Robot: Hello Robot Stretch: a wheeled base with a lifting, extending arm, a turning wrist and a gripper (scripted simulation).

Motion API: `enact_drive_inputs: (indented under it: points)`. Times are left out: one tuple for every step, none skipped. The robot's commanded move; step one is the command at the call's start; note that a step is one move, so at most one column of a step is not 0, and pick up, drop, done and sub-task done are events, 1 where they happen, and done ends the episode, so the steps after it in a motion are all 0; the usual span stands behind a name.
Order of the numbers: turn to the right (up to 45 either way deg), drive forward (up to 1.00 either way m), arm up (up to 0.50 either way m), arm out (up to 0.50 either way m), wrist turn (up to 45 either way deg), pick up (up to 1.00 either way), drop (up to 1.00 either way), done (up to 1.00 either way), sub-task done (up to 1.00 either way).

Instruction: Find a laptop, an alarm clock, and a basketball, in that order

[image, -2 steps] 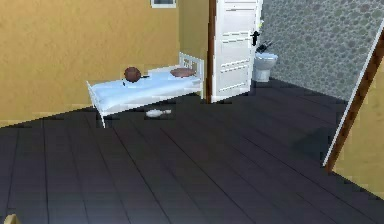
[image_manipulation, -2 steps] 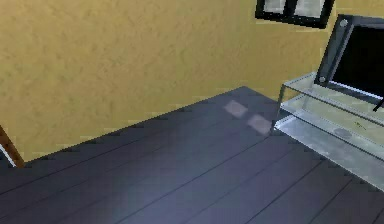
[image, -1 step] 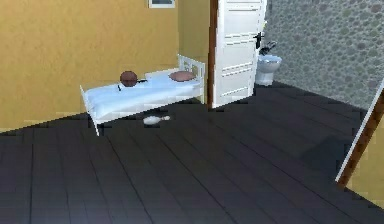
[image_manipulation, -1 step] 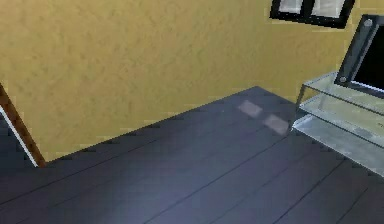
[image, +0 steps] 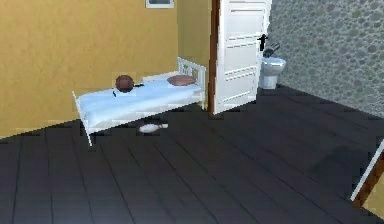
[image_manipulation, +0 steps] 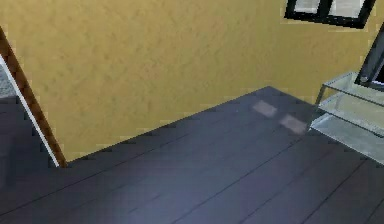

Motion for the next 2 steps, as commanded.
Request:
enact_drive_inputs:
  points:
    - [45.0, 0.0, 0.0, 0.0, 0.0, 0.0, 0.0, 0.0, 0.0]
    - [9.0, 0.0, 0.0, 0.0, 0.0, 0.0, 0.0, 0.0, 0.0]
